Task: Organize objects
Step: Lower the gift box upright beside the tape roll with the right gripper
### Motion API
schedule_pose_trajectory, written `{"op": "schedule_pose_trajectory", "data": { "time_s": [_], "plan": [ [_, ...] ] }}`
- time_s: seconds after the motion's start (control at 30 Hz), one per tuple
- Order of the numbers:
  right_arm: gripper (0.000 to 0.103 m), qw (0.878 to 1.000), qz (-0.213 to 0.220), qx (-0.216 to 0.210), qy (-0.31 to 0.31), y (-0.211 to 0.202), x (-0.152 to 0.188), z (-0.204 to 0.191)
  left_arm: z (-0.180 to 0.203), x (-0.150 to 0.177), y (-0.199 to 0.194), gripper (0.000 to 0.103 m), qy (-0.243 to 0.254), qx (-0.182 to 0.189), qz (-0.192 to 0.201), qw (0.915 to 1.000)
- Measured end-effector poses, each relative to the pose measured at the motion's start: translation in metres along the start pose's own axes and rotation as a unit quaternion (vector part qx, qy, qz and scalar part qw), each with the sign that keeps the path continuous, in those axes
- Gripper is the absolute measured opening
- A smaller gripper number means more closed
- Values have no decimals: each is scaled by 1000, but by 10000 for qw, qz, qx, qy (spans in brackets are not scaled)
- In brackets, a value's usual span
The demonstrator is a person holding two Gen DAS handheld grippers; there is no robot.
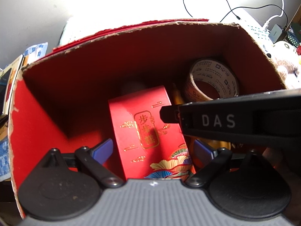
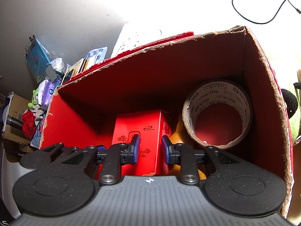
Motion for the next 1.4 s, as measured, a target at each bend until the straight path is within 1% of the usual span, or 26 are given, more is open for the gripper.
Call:
{"op": "schedule_pose_trajectory", "data": {
  "time_s": [0.2,0.37,0.5,0.57,0.63,0.73,0.93,1.07,1.2,1.4],
  "plan": [
    [29,10000,30,-35,-33,0,0,-1,-3,-1,0,93,-34,-53,1,10000],
    [29,9999,-45,-101,-54,1,0,-2,-5,-2,0,93,-62,-146,35,9999],
    [29,9998,-69,-165,-104,1,1,-4,-6,-2,-1,93,-178,-236,56,9995],
    [29,9996,-74,-210,-153,1,2,-5,-7,-2,0,93,-240,-256,-4,9994],
    [29,9995,-67,-253,-191,1,2,-6,-6,-2,2,93,-222,-243,-30,9995],
    [29,9993,-53,-296,-212,0,3,-7,-6,-3,2,93,-202,-322,-4,9993],
    [29,9996,-61,-250,-139,-1,3,-5,-6,-3,3,93,-170,-370,-8,9992],
    [29,9997,42,-212,-88,-3,2,-4,-3,-2,3,93,-133,-335,7,9994],
    [29,9998,85,-163,-30,-3,0,-2,-1,-3,3,93,-58,-387,15,9992],
    [29,9996,224,-142,-58,-4,-2,-1,-1,-2,-1,93,-27,-354,25,9994]
  ]
}}
Point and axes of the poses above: each gripper's, at about its wrist camera, not at the fingertips, and y roughly the way its jaws point, z to its right, x to its underside, the point moved 8 cm from there along y, roughly the way its jaws point, and after that the axes turned 6 degrees about y, right-handed, at the moved point
